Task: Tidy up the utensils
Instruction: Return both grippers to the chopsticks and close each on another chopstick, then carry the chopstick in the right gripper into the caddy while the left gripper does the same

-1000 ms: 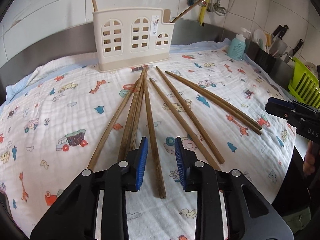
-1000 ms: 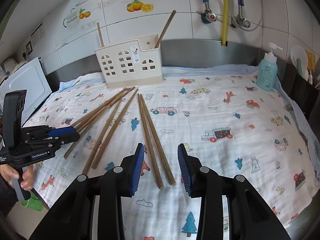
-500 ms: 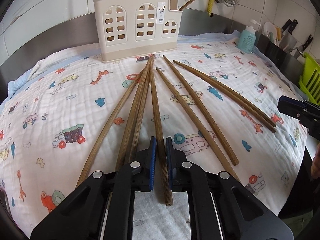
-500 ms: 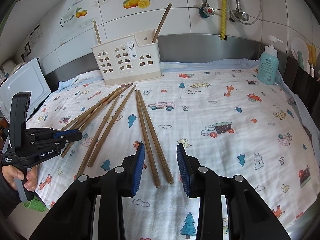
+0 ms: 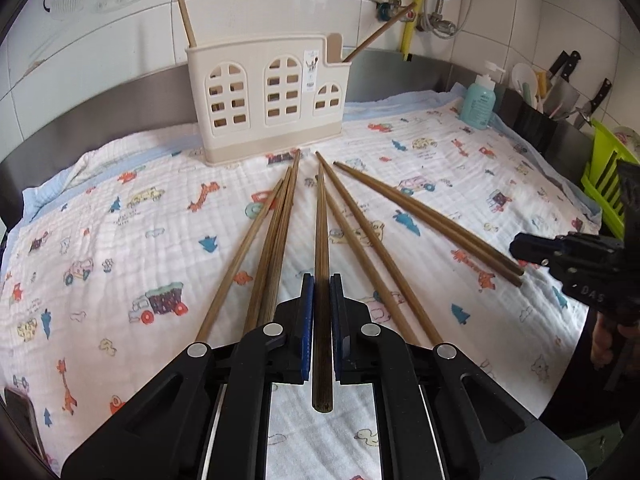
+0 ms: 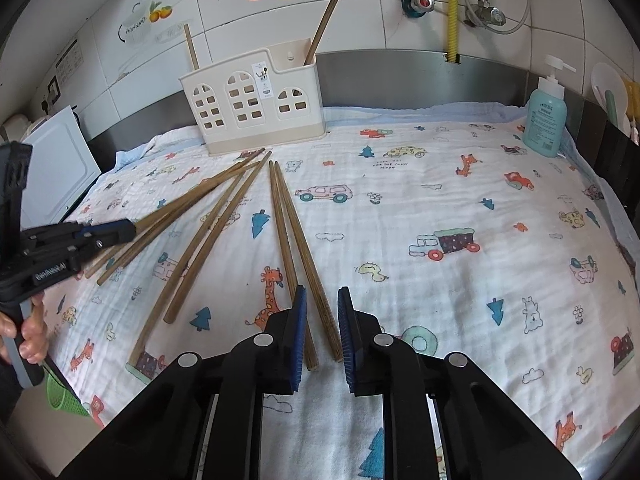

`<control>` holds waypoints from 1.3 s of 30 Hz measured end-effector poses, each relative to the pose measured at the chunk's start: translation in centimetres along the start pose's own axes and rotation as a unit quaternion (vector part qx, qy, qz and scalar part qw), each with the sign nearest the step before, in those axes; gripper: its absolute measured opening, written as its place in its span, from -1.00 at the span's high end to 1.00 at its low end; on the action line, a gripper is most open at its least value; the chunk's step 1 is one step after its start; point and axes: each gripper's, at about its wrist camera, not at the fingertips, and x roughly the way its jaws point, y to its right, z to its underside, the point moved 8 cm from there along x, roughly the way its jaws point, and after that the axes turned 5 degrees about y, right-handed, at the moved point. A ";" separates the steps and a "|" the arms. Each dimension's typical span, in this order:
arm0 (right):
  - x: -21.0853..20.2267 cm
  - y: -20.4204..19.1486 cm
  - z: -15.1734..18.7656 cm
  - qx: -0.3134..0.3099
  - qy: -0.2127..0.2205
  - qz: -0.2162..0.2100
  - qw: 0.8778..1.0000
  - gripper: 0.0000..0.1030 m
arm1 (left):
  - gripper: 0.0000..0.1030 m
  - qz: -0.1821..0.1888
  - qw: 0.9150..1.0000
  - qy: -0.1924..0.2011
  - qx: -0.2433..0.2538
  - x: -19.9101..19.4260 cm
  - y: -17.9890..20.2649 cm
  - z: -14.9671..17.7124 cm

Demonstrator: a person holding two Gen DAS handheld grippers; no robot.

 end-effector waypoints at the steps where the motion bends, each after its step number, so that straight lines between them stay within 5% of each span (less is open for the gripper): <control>1: 0.2 0.0 0.1 -0.003 -0.003 0.000 1.000 0.72 | 0.87 0.001 1.000 0.003 0.000 -0.2 0.0 -0.2; 21: 0.7 -0.4 -0.2 -0.040 -0.004 0.001 0.999 0.84 | 0.87 0.009 0.999 0.040 0.006 -2.1 -0.8 -4.4; 39: -5.8 -3.5 -13.3 -0.078 0.116 -0.023 0.990 0.86 | 0.87 0.021 0.997 0.066 -0.031 -3.1 -3.4 -8.9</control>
